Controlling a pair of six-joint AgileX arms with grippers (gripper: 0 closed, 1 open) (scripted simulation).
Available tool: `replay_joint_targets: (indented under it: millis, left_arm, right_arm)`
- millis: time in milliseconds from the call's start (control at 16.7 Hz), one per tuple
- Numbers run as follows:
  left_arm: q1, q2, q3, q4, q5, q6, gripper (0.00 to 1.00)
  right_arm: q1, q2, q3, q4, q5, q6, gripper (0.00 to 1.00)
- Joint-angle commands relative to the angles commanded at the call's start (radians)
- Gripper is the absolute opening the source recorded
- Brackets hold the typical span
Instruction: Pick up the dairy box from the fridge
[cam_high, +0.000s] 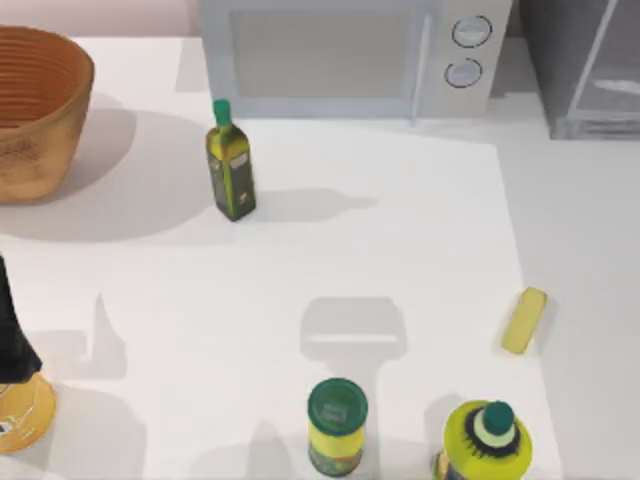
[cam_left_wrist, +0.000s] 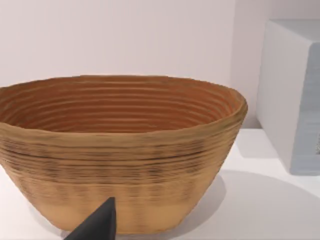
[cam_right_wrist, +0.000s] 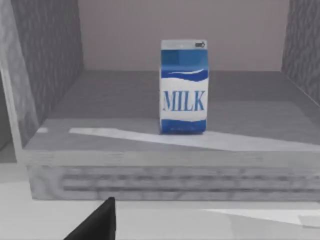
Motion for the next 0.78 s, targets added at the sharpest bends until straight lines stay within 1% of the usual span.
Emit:
replay_joint_targets:
  millis: [120, 300, 780]
  left_arm:
    - [0.0, 0.0, 0.0, 0.0, 0.0, 0.0, 1.0]
    - [0.0, 0.0, 0.0, 0.0, 0.0, 0.0, 1.0]
    - [0.0, 0.0, 0.0, 0.0, 0.0, 0.0, 1.0]
  right_arm:
    - [0.016, 0.03, 0.035, -0.009, 0.011, -0.003, 1.0]
    - [0.065, 0.127, 0.165, -0.047, 0.055, -0.008, 1.0]
    - [0.244, 0.456, 0.714, -0.242, 0.257, -0.01, 1.0]
